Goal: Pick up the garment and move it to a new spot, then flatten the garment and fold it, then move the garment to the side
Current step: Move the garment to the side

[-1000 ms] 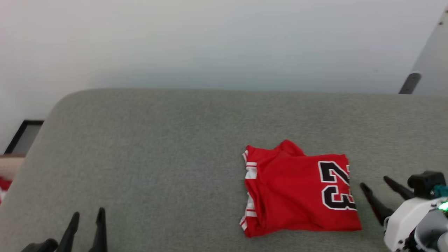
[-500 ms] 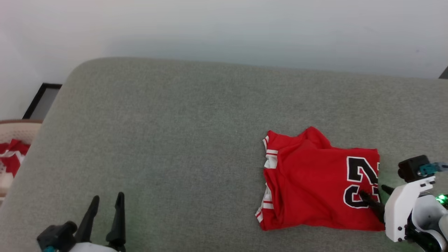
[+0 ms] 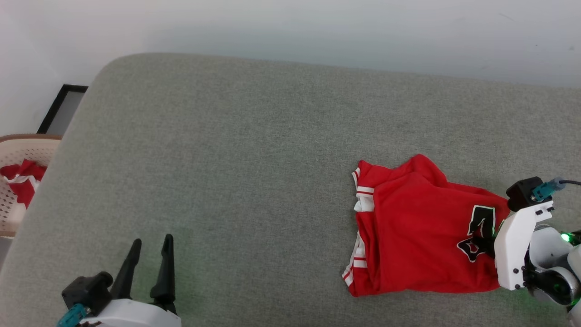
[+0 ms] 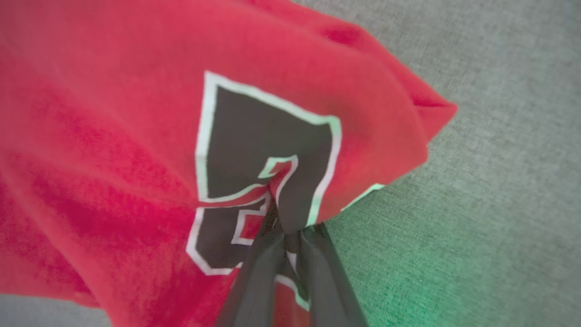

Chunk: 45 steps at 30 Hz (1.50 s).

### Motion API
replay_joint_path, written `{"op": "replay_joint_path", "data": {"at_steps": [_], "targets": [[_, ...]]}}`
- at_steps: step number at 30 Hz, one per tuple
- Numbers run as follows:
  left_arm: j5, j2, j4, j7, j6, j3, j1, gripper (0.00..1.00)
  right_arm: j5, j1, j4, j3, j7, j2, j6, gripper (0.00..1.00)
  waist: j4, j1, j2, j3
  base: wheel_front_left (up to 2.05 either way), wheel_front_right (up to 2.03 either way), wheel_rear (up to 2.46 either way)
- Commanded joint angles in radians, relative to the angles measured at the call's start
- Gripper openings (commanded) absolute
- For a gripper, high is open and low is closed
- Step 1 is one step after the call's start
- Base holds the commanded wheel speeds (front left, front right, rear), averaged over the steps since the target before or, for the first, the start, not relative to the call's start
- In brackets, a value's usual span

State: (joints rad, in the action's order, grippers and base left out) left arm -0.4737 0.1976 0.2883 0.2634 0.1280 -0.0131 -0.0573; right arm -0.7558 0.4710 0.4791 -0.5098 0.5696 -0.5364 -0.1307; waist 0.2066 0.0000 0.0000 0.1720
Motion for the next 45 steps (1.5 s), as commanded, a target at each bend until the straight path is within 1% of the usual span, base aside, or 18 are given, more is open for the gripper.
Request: {"op": "replay_joint_path", "data": {"at_steps": [1,4,8,15,19,24,28,35,38,40,41,45], "targets": [[0.009,-0.003,0.003,0.001,0.004,0.004,-0.008,1.00,-0.011,-0.021,0.019,-0.042,0.020,0.010,0.000,0.00,0.001,0.0000,0.0000,-0.001,0.00,0.00,0.00],[0.013,-0.009,0.008,0.000,0.004,0.011,-0.011,1.00,-0.027,0.008,-0.007,-0.073,0.034,-0.014,0.000,0.00,-0.002,0.0000,0.0000,-0.008,0.00,0.00,0.00],[0.022,-0.009,0.006,0.001,0.004,0.016,-0.007,1.00,-0.020,0.055,-0.054,-0.107,0.034,-0.060,0.000,0.00,-0.010,0.0000,0.0000,-0.025,0.00,0.00,0.00],[0.028,0.000,-0.003,0.000,0.004,0.019,0.004,1.00,0.012,0.141,-0.184,-0.155,0.058,-0.135,0.000,0.00,-0.041,0.0000,0.0000,-0.045,0.00,0.00,0.00],[0.029,0.005,-0.004,0.000,0.004,0.011,0.001,1.00,0.037,0.192,-0.258,-0.153,0.083,-0.172,0.000,0.00,-0.067,0.0000,0.0000,-0.049,0.00,0.00,0.00],[0.031,0.013,-0.008,0.000,0.004,-0.002,-0.025,1.00,0.042,0.235,-0.315,-0.128,0.122,-0.198,0.000,0.00,-0.109,0.0000,0.0000,-0.037,0.00,0.00,0.00],[0.036,0.014,-0.019,0.000,0.004,-0.015,-0.053,1.00,0.047,0.259,-0.331,-0.116,0.143,-0.222,0.000,0.00,-0.148,0.0000,0.0000,-0.010,0.00,0.00,0.00],[0.049,0.022,-0.034,0.000,0.004,-0.034,-0.111,1.00,0.058,0.309,-0.328,-0.120,0.129,-0.273,0.000,0.00,-0.216,0.0000,0.0000,0.050,0.00,0.00,0.00],[0.053,0.028,-0.040,0.000,0.004,-0.048,-0.147,1.00,0.064,0.340,-0.310,-0.129,0.101,-0.301,0.000,0.00,-0.247,0.0000,0.0000,0.084,0.00,0.00,0.00],[0.060,0.036,-0.044,0.000,0.004,-0.059,-0.184,1.00,0.061,0.373,-0.285,-0.143,0.060,-0.324,0.001,0.00,-0.275,0.0000,0.0000,0.120,0.00,0.00,0.00],[0.060,0.036,-0.044,0.000,0.004,-0.059,-0.184,1.00,0.061,0.373,-0.285,-0.143,0.060,-0.324,0.001,0.00,-0.275,0.0000,0.0000,0.120,0.00,0.00,0.00],[0.056,0.059,-0.041,0.000,0.004,-0.088,-0.241,1.00,0.070,0.415,-0.238,-0.175,-0.002,-0.358,0.000,0.00,-0.306,0.0000,0.0000,0.166,0.00,0.00,0.00]]}}
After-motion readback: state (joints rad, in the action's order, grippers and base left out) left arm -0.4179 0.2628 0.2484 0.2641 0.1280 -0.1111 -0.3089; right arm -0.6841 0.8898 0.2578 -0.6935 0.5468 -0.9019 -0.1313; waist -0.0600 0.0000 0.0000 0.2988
